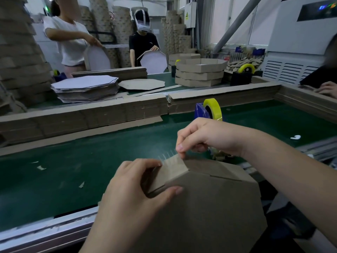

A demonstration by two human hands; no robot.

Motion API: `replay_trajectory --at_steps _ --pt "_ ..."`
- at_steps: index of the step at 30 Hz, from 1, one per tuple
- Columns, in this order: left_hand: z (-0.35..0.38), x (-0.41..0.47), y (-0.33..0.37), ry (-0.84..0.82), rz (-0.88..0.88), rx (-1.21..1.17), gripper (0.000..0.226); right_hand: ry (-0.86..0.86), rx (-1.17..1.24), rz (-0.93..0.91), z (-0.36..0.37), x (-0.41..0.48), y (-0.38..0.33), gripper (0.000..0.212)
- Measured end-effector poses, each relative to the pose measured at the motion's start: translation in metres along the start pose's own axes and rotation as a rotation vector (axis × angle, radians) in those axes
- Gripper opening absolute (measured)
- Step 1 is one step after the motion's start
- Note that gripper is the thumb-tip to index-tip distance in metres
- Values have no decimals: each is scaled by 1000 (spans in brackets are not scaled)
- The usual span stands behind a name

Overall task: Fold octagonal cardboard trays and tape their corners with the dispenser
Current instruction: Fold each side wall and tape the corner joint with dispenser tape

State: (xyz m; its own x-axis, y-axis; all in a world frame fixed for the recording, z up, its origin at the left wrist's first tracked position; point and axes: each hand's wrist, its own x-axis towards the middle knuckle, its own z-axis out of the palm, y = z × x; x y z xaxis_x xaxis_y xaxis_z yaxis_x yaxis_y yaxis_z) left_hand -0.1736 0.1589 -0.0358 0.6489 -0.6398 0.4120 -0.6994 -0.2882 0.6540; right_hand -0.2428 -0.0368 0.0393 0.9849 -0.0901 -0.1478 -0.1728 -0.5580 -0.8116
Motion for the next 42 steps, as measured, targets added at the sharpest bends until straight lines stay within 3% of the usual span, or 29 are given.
replay_trajectory --at_steps 9,17,27,31,33,36,39,42 --pt "-1 -6 0 -5 -47 -71 59 -14 -29 43 -2 -3 6 32" --pt "-1 -8 2 -32 162 126 55 -24 -74 103 -4 -5 4 33" --pt "-2 -16 1 18 226 129 54 -228 -138 352 -8 -1 3 38" --pt "-6 -19 -1 27 197 93 54 -166 -369 443 -3 1 11 68" --pt "-9 -21 -2 19 199 93 54 -142 -377 438 1 1 18 70" --pt "-12 -23 -2 16 194 86 53 -130 -252 378 -2 -4 24 61" --pt "-21 -27 -5 15 160 7 49 -119 -47 316 -8 -17 29 32" --pt "-31 -23 3 2 177 81 45 -76 -45 249 -2 -24 30 20"
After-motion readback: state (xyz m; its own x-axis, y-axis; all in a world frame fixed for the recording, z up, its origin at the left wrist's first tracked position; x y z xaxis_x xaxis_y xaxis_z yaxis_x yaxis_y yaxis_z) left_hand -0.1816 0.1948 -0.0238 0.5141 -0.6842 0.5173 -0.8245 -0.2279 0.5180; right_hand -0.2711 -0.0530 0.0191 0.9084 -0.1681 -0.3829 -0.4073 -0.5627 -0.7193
